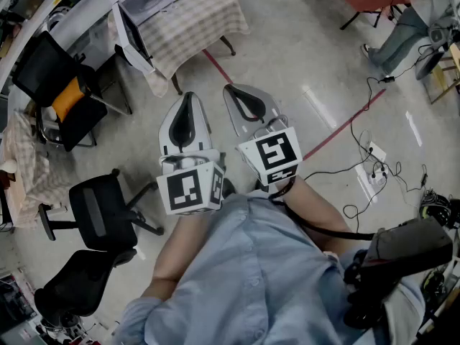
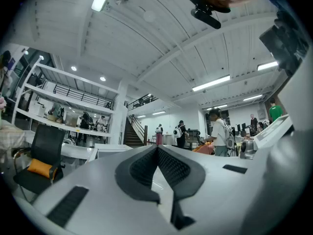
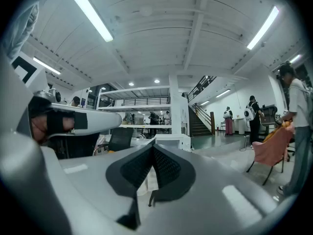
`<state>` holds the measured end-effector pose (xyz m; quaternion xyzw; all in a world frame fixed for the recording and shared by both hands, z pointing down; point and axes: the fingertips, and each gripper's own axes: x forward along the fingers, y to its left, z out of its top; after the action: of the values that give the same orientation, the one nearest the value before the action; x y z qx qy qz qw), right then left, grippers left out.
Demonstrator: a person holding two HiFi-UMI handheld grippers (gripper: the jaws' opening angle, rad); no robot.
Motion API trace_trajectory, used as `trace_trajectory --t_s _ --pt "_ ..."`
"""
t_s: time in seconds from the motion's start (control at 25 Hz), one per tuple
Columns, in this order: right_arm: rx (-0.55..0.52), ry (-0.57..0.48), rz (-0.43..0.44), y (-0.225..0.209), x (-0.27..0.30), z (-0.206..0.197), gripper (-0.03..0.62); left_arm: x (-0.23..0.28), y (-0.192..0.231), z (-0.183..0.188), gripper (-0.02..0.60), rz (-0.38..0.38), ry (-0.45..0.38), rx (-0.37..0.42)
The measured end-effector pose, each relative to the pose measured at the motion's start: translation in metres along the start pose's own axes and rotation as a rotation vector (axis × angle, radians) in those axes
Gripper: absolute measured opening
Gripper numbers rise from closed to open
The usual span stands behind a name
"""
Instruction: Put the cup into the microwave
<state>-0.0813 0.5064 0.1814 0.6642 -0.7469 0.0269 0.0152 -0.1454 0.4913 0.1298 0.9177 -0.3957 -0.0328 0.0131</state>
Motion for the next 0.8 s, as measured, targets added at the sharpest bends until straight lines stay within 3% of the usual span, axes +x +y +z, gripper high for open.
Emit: trace_trajectory --t_s 0.8 --pt "0.080 -0.023 0.055 -0.053 -0.032 -0.006 0.002 0.020 -0.072 -0.017 0.006 0.001 0.041 0.030"
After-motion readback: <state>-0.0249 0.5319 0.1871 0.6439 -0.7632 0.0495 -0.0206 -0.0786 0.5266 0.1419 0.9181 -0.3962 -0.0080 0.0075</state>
